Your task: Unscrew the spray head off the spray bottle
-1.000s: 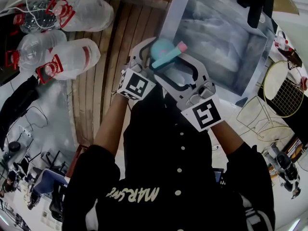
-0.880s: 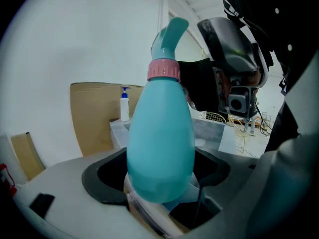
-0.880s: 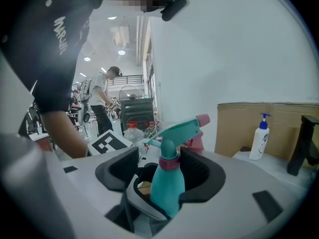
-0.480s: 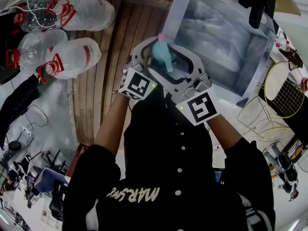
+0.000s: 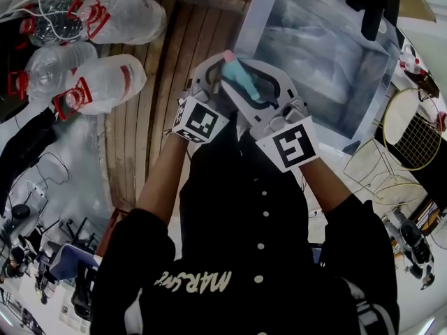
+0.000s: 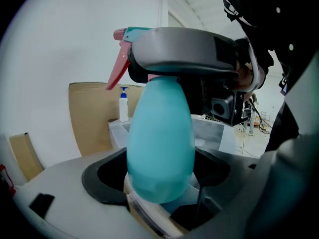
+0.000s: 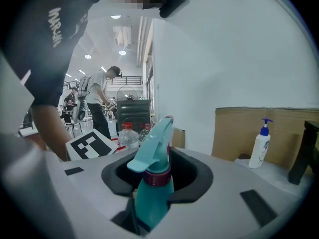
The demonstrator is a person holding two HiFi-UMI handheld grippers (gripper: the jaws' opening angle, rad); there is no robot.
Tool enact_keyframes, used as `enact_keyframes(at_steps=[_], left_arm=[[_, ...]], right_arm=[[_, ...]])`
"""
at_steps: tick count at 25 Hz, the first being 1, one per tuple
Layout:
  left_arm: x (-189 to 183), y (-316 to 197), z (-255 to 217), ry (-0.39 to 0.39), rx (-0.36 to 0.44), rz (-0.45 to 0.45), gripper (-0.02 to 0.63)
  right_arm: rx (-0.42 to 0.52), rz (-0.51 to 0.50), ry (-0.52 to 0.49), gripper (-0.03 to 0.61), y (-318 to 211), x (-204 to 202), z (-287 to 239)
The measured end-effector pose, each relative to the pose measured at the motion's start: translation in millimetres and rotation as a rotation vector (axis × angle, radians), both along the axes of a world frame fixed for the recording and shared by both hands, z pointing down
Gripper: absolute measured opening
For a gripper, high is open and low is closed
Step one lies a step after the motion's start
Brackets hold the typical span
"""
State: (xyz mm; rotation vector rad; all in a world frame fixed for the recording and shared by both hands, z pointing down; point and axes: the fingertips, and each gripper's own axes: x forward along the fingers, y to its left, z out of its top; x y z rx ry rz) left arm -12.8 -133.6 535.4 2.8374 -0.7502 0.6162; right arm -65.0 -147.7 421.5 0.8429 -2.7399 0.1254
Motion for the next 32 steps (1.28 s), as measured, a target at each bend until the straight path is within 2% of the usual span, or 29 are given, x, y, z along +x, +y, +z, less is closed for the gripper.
enact_keyframes(at_steps=[2, 5, 7, 9, 11, 15, 20, 21, 25, 29, 32], left_arm=[[0.0, -0.2, -0.6, 0.005, -0.002, 0.009, 0.396], [1.8, 1.5, -1.7, 0.005, 0.009, 0.042, 0.396], [4.0, 4.1, -2.3, 0.0, 0.025, 0.074, 0.396], [6.9, 6.3, -2.9, -0.005, 0.039, 0.102, 0.396], [9.1, 7.0, -3.0, -0.008, 0.038, 0.121, 0.396], [11.5, 6.7, -3.0, -0.002, 0.018, 0.129, 0.396], [9.9, 6.1, -2.7, 0.007, 0.002, 0.115, 0.396], [9.7, 5.9, -2.4, 0.008, 0.001, 0.112, 0.396], [8.2, 5.7, -2.0, 0.011, 0.003, 0.1, 0.396], [7.9, 4.7, -2.2, 0.009, 0.001, 0.095, 0.396], [7.2, 4.5, -2.4, 0.007, -0.002, 0.091, 0.396]], right_arm=[[0.001, -0.064, -0.025, 0.152, 1.0, -1.8, -2.0], [0.022, -0.276, -0.015, 0.152, 10.8, -2.5, -1.7], [0.0, -0.398, -0.035, 0.152, 18.7, 1.7, -0.8], [-0.024, -0.47, -0.044, 0.152, 23.9, 6.8, -0.1], [-0.04, -0.483, -0.045, 0.153, 24.5, 9.0, 0.0], [-0.048, -0.439, -0.006, 0.163, 20.8, 9.2, 2.7], [-0.061, -0.377, 0.072, 0.238, 17.4, 25.9, 8.0], [-0.07, -0.338, 0.062, 0.256, 16.1, 32.1, 6.6], [-0.072, -0.062, -0.116, 0.267, 8.3, 44.2, -17.8], [-0.087, 0.13, -0.141, 0.267, 16.3, 53.5, -18.6], [-0.115, 0.224, -0.141, 0.267, 27.8, 52.2, -13.0]])
